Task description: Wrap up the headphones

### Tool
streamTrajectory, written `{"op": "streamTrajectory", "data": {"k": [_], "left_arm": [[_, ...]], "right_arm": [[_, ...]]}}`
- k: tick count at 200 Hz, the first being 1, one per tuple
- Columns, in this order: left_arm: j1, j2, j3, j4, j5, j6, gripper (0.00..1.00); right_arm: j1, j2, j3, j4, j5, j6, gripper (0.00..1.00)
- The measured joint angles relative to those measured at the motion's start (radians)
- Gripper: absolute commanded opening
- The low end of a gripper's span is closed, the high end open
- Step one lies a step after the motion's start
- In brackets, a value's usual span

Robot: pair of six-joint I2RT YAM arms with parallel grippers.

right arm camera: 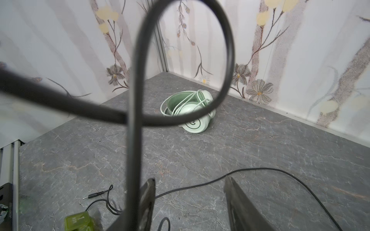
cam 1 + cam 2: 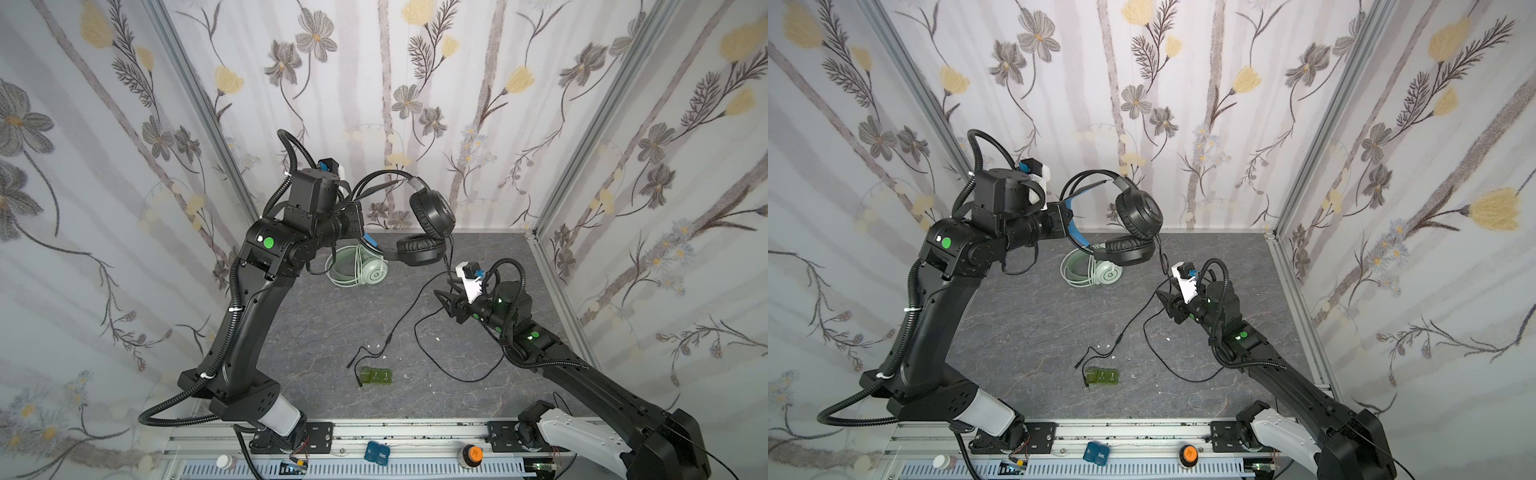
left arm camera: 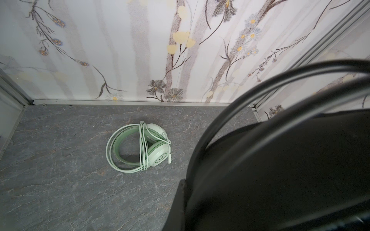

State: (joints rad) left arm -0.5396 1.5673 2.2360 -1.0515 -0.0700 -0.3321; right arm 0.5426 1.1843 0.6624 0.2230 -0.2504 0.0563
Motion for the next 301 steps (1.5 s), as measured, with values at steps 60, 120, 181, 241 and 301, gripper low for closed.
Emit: {"op": "streamTrajectory", "data": {"k": [60, 120, 181, 241, 301], "left_arm": [[0.011, 0.001, 0.004, -0.001, 0.002, 0.007, 0.0], [0.031, -0.014, -0.008, -0.011, -0.008, 0.014, 0.0], [0.042, -0.026, -0.017, -0.01, -0.015, 0.013, 0.0], [0.044, -0.005, -0.001, -0.02, -0.016, 0.016, 0.0], [0.046, 0.043, 0.061, -0.032, -0.011, 0.046, 0.0]], "right_arm": [[-0.051, -0.037, -0.05, -0.007, 0.086, 0.023, 0.0], [-0.229, 0.021, -0.048, -0.111, 0.148, 0.105, 0.06], [-0.256, 0.075, -0.018, -0.229, 0.171, 0.105, 0.53], [-0.249, -0.149, 0.003, -0.293, 0.159, -0.006, 0.81], [-0.184, -0.308, 0.005, -0.304, 0.08, -0.15, 1.0]]}}
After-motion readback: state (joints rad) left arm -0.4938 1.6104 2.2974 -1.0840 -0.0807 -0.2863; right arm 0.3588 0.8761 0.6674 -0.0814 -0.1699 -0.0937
